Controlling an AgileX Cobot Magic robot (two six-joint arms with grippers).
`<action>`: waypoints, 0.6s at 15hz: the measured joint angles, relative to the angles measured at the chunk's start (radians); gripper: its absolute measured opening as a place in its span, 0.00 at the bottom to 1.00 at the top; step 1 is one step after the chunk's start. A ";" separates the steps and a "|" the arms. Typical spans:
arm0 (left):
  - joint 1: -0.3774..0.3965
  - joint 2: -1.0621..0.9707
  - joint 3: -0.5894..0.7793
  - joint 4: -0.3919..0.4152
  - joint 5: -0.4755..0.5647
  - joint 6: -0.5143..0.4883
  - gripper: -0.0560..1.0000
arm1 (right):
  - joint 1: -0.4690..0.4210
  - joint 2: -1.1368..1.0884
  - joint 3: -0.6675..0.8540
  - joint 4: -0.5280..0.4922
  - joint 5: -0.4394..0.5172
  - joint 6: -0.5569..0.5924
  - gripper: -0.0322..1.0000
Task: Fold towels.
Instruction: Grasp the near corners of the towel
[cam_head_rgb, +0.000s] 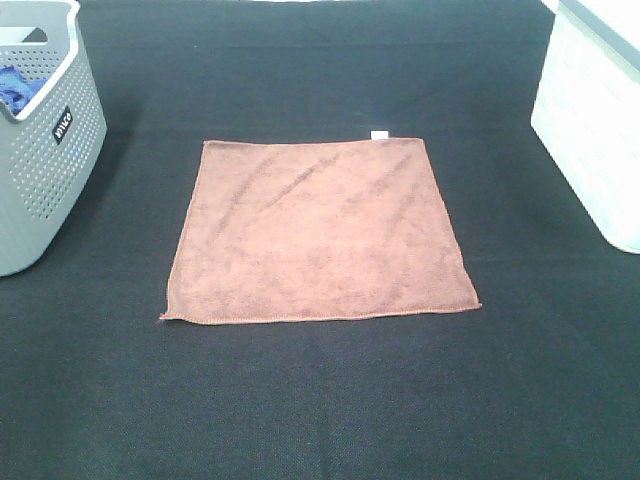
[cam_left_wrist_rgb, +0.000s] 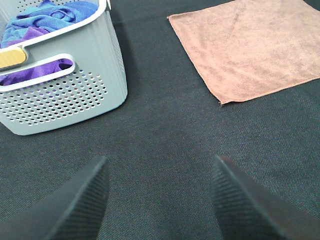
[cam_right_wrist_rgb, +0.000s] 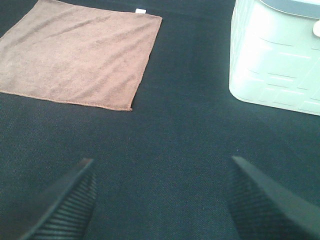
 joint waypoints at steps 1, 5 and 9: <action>0.000 0.000 0.000 0.000 0.000 0.000 0.60 | 0.000 0.000 0.000 0.000 0.000 0.000 0.70; 0.000 0.000 0.000 0.000 0.000 0.000 0.60 | 0.000 0.000 0.000 0.000 0.000 0.000 0.70; 0.000 0.000 0.000 0.000 0.000 0.000 0.60 | 0.000 0.000 0.000 0.000 0.000 0.000 0.70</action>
